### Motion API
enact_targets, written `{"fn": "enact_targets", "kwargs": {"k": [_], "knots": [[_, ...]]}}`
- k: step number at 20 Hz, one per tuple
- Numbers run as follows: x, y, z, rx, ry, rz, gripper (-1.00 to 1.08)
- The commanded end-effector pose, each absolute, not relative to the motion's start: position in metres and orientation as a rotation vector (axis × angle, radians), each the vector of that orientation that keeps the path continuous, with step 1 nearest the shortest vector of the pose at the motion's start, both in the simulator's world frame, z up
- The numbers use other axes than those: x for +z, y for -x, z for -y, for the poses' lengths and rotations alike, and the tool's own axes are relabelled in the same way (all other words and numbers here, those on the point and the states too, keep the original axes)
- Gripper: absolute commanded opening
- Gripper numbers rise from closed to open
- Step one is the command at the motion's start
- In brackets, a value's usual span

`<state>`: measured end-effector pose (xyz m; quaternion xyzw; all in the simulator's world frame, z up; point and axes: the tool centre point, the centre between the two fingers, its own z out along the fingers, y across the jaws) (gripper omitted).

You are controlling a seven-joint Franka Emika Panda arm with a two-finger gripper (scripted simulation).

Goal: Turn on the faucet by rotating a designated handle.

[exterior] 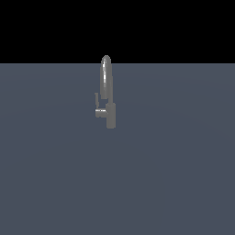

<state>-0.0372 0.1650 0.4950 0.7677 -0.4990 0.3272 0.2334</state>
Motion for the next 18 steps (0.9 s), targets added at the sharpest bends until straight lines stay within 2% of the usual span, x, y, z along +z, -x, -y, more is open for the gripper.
{"fn": "enact_targets", "kwargs": {"k": [1,11,18], "knots": [[0.471,0.018,-0.166,0.902,-2.068,1.405,-1.00],[0.351,-0.049,-0.146,0.860,-1.918,1.536,-1.00],[0.257,-0.080,-0.117,0.789,-1.827,1.641,-1.00]]}}
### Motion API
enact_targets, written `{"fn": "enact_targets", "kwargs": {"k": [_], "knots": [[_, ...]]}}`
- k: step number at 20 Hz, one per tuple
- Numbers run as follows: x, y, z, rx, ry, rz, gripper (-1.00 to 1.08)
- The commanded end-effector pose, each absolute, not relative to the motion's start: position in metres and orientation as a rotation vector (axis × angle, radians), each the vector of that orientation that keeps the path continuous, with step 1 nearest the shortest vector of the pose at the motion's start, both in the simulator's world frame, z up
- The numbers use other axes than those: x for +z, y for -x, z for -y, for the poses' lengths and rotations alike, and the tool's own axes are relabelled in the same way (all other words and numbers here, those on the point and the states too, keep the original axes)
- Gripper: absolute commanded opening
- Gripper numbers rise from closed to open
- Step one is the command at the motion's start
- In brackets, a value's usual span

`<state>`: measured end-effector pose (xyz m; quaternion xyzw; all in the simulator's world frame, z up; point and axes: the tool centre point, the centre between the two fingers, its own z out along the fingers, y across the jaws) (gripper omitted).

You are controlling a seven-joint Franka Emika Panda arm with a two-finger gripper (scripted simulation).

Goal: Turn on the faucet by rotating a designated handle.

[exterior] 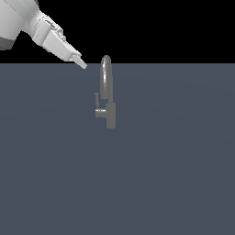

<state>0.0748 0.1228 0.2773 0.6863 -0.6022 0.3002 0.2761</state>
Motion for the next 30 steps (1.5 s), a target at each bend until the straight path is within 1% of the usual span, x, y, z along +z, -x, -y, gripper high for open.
{"fn": "enact_targets", "kwargs": {"k": [1,7,12,20,30], "knots": [[0.245,-0.083,-0.112,0.778,-1.816,1.655,-1.00],[0.190,-0.092,-0.092,0.724,-1.763,1.723,-1.00],[0.165,-0.094,-0.083,0.696,-1.739,1.755,-1.00],[0.159,-0.094,-0.080,0.689,-1.732,1.763,-1.00],[0.164,-0.070,-0.081,0.689,-1.732,1.763,-1.00]]}}
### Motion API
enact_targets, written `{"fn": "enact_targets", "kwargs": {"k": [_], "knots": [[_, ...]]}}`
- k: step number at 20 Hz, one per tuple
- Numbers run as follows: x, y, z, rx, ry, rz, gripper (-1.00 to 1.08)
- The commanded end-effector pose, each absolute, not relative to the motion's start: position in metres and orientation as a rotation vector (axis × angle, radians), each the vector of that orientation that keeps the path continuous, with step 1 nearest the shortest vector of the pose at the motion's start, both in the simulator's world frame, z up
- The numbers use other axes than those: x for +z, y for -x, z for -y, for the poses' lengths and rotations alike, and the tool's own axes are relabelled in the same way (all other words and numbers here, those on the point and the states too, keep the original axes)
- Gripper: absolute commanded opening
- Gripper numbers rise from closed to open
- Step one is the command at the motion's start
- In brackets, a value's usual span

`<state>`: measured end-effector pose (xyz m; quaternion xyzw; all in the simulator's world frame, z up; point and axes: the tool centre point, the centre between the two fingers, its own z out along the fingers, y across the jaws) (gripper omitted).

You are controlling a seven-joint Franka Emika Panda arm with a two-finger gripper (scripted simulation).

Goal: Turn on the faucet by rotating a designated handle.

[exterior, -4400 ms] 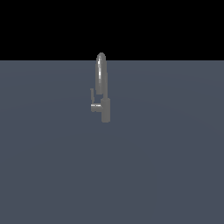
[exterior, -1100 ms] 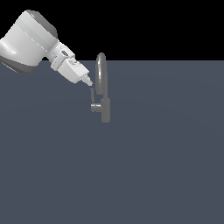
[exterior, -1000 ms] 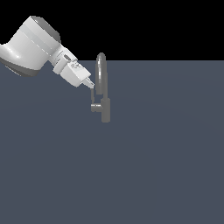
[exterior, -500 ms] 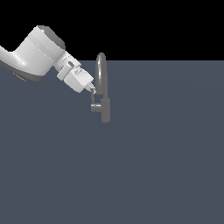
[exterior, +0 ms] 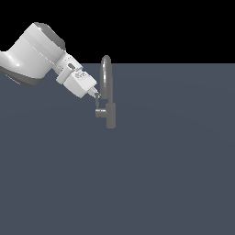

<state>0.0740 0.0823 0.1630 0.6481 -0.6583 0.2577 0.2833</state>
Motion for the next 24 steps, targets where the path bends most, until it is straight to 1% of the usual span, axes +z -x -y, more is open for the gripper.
{"fn": "enact_targets", "kwargs": {"k": [1,8,10,24], "knots": [[0.165,-0.067,-0.081,0.689,-1.732,1.763,-1.00],[0.169,-0.049,-0.082,0.689,-1.732,1.764,-1.00],[0.170,-0.054,-0.083,0.698,-1.738,1.764,-1.00],[0.153,-0.012,-0.084,0.692,-1.734,1.764,-1.00]]}}
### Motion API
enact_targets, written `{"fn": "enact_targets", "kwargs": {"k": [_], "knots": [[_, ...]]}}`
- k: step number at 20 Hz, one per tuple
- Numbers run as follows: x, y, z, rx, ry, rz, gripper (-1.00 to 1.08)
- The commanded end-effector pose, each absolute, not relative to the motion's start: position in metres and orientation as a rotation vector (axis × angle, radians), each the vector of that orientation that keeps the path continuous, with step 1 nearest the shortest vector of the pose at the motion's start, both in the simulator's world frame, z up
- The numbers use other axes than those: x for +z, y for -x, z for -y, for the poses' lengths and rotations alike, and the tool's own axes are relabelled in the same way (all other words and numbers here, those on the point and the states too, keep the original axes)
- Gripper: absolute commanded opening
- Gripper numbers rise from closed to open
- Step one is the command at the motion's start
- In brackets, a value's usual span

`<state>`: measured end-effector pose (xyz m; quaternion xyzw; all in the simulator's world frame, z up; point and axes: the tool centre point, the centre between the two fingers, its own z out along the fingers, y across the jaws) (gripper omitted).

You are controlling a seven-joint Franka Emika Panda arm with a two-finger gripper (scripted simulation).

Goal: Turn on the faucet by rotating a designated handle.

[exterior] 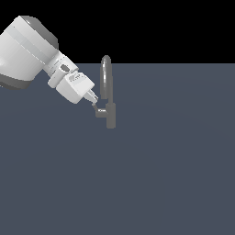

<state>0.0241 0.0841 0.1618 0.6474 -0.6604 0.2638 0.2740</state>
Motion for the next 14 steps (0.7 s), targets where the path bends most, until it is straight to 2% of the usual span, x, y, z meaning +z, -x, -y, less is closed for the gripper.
{"fn": "enact_targets", "kwargs": {"k": [1,4,5,14], "knots": [[0.151,-0.009,-0.084,0.691,-1.733,1.764,-1.00],[0.149,-0.002,-0.084,0.690,-1.733,1.764,-1.00],[0.157,-0.011,-0.085,0.708,-1.739,1.771,-1.00],[0.110,0.016,-0.085,0.692,-1.733,1.765,-1.00]]}}
